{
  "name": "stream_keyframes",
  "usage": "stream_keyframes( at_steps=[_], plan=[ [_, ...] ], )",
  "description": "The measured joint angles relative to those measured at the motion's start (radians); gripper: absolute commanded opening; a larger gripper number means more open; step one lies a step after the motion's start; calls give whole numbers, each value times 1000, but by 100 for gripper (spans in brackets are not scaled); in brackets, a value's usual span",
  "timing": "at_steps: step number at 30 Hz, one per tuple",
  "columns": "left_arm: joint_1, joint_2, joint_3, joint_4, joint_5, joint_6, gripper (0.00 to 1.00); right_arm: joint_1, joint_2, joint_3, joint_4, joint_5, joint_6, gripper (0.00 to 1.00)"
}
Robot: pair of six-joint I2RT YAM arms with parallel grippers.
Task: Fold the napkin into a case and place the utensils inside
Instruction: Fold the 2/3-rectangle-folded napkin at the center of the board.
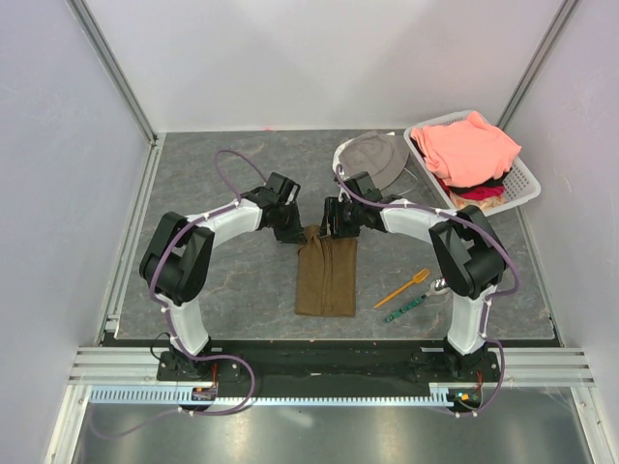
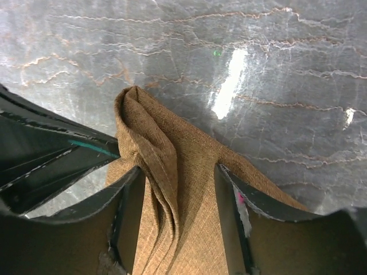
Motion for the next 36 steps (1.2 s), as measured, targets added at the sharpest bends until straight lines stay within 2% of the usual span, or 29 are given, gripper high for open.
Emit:
stream_keyframes(
  at_steps=[7,15,24,25,31,36],
  plan=[
    [0,-16,-2,0,2,0,8,0,-34,-7,-22,2,-3,68],
    [-10,-16,-2,0,2,-4,8,11,-42,-8,-25,11,-6,69],
    [-35,-15,6,0,2,-27,8,37,-12,22,-70,111,-39,57],
    [-36,-14,6,1,2,-28,8,38,-12,29,-78,129,-47,50],
    [-37,-13,6,0,-2,-31,8,38,-12,45,-115,206,-97,25],
    [-37,-13,8,-1,-2,-30,8,37,-11,61,-132,224,-113,28]
  ],
)
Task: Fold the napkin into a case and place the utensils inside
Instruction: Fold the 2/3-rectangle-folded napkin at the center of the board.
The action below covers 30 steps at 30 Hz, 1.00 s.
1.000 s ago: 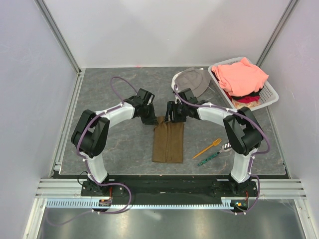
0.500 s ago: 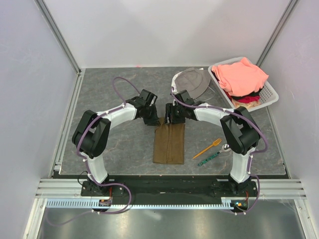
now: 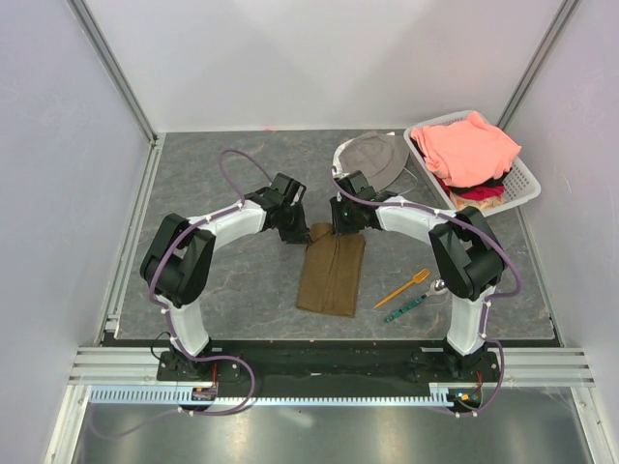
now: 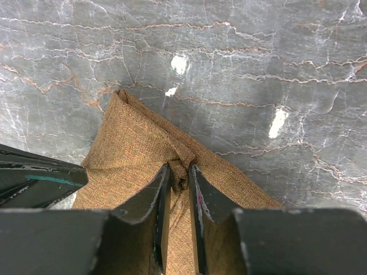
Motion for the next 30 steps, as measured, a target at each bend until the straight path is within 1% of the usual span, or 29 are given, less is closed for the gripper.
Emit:
stream_keyframes(
  at_steps=[4,5,6,10,16,19,21,24,27,30],
  plan=[
    [-3,-7,1,-3,5,0,8,0,0,5,-7,12,-14,33],
    [-6,-14,1,-5,5,0,9,0,1,8,-11,14,-17,36],
    [-10,-24,0,-7,5,0,9,0,2,11,-12,14,-19,43],
    [-42,-79,-15,-2,13,-2,9,0,14,26,-21,19,-34,52],
    [-120,-135,-87,18,32,-21,8,2,3,30,-70,45,-39,65],
    [-154,-149,-149,27,33,-32,8,11,-53,20,-118,69,-29,71],
    [-166,-176,-199,31,34,-41,8,25,-129,-26,-117,69,-11,72],
    [-182,-232,-261,31,30,-54,7,70,-258,-137,-113,61,24,71],
    [-194,-289,-314,43,28,-66,7,141,-344,-251,-82,30,79,64],
    [-200,-317,-373,70,26,-77,6,203,-379,-369,-18,-16,134,60]
  ],
)
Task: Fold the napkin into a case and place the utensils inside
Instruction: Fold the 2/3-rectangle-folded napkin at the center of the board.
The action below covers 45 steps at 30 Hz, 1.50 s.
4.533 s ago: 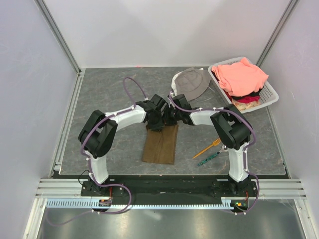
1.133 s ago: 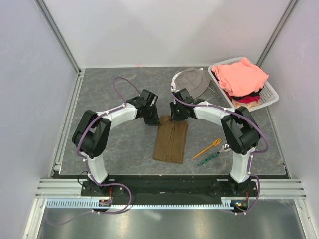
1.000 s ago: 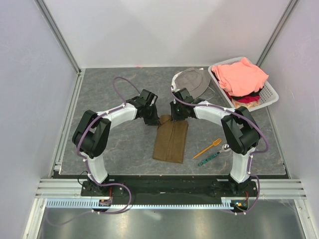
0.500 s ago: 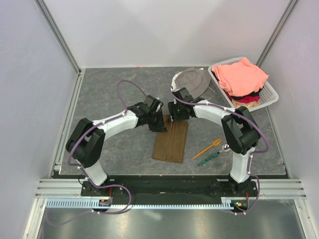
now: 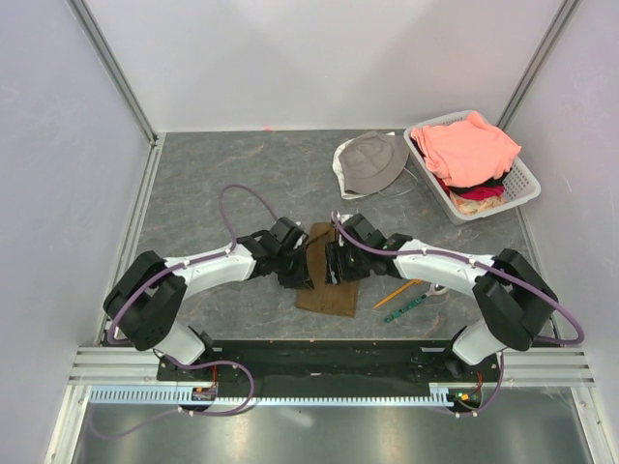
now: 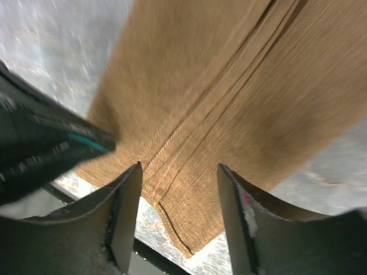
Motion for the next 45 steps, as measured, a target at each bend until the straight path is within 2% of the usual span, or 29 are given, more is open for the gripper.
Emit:
stream_keyframes(
  at_steps=[4,11,14,16,19,22,25,28,31,35,41,45],
  plan=[
    [0,0,-84,31,-19,-19,5,21,0,-85,72,-28,50,57],
    [-8,-71,-194,126,-46,-83,5,60,77,-85,204,-34,89,56],
    [-9,-159,-267,123,-63,-114,5,106,87,-82,230,-35,102,59],
    [-14,-232,-308,95,-83,-131,8,128,86,-80,228,-36,110,67],
    [-36,-317,-319,34,-114,-142,17,139,53,-72,169,-12,117,80],
    [-85,-369,-295,-24,-154,-150,30,124,-34,-67,97,29,123,86],
    [-161,-390,-253,-62,-198,-163,40,73,-134,-70,51,40,124,87],
    [-283,-390,-195,-91,-273,-185,52,-18,-204,-98,43,27,122,87],
    [-408,-329,-109,-121,-362,-204,58,-119,-218,-135,12,16,122,86],
    [-542,-121,84,-178,-479,-223,58,-248,-219,-156,-76,19,126,87],
    [-649,179,346,-301,-612,-256,58,-405,-306,-171,-162,13,122,88],
    [-674,262,388,-360,-656,-266,59,-504,-391,-189,-185,-7,100,88]
  ],
)
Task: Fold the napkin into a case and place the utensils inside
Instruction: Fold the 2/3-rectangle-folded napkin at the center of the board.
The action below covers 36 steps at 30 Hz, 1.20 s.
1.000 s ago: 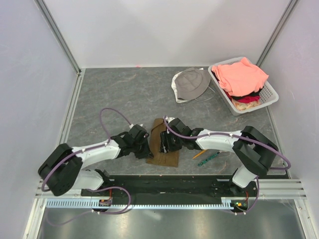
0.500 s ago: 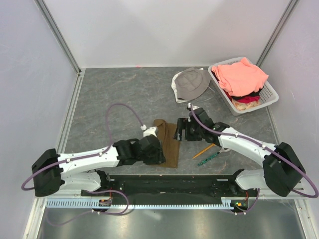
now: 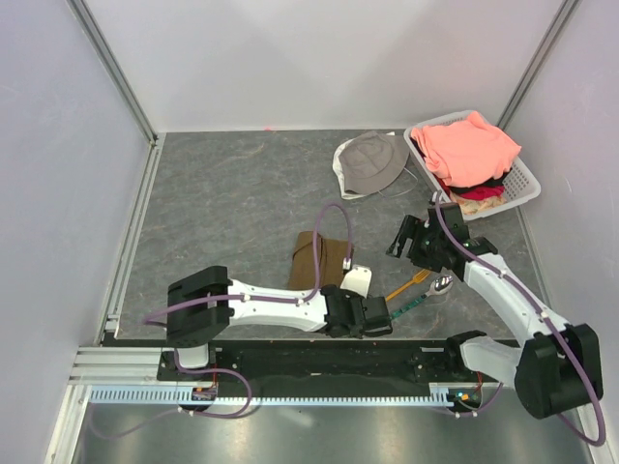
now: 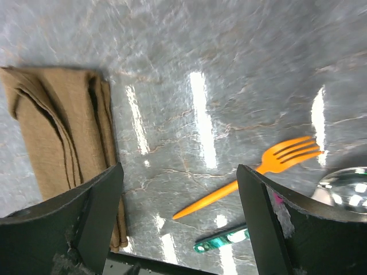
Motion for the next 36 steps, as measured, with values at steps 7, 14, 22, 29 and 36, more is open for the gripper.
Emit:
stream_keyframes(
  at_steps=[7,14,22,29,36],
  plan=[
    [-6,36,12,-71,-61,-4,57,-23,-61,-2,-6,-63,-68,88],
    [-9,93,47,-88,-75,-4,43,-23,-17,-38,26,-117,-89,87],
    [-8,114,51,-102,-94,-5,7,-22,10,-90,104,-220,-97,88],
    [4,53,51,-105,-68,-5,2,23,68,-125,230,-335,-79,91],
    [24,-35,29,-82,-51,-5,2,91,179,-126,388,-379,0,89]
  ],
)
